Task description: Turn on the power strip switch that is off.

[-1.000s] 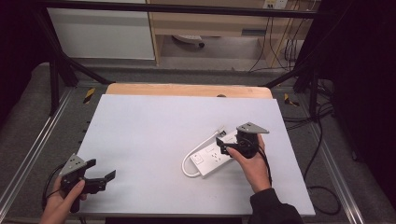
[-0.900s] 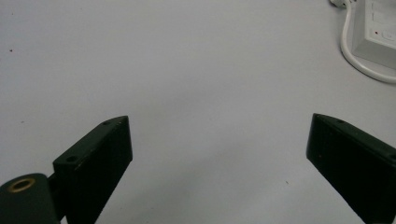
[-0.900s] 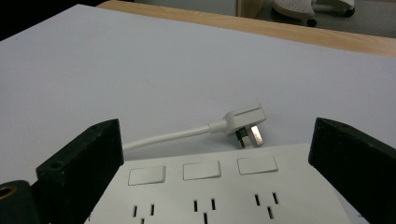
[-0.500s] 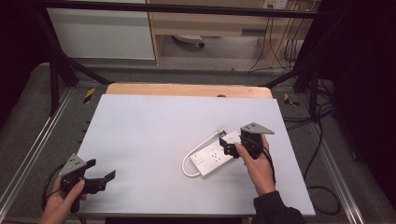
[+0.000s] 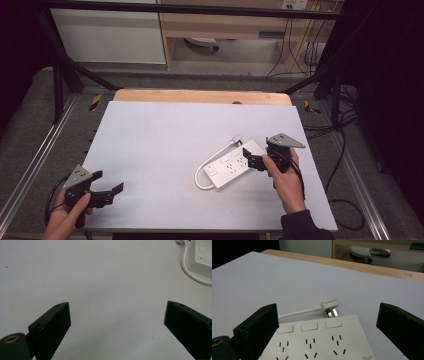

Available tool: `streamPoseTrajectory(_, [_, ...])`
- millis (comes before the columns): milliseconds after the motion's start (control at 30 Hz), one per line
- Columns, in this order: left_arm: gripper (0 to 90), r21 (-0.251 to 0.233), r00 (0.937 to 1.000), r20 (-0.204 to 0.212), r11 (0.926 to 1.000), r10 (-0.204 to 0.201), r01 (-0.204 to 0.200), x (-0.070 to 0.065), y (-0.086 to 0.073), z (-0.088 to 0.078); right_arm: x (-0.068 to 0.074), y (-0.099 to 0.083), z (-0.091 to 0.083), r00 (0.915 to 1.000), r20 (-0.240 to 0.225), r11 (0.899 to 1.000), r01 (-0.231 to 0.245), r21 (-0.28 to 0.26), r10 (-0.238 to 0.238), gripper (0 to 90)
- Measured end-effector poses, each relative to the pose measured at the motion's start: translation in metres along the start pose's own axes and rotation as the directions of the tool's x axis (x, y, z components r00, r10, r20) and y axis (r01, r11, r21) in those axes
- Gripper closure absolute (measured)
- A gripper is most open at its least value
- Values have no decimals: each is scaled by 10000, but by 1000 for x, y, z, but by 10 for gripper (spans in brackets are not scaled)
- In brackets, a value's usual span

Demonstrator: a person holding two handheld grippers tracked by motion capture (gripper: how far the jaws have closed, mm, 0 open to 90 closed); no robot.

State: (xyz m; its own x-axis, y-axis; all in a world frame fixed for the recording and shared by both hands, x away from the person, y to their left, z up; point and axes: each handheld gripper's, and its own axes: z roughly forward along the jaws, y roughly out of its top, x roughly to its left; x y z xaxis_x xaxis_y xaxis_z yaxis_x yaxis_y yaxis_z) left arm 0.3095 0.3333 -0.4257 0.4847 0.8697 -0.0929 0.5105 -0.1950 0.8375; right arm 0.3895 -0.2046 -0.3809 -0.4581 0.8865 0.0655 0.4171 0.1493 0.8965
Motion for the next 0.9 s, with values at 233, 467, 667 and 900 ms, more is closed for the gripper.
streamPoseTrajectory(233, [70, 53, 10000, -12, 10000, -18, 18, 0, -1, 0, -11, -8, -14, 9999, 106, 10000, 45, 22, -45, 47])
streamPoseTrajectory(467, [70, 66, 10000, -29, 10000, -34, 34, 0, -1, 1, -24, -20, -26, 9994, 287, 9998, -212, 17, 211, 47])
streamPoseTrajectory(667, [70, 49, 10000, -24, 10000, -68, 68, 0, -1, 0, -33, -30, -35, 9972, 628, 9992, -404, 44, 400, 46])
streamPoseTrajectory(900, [70, 51, 10000, -14, 10000, -69, 70, 0, -1, 1, -42, -40, -45, 9955, 792, 9986, -526, -5, 525, 42])
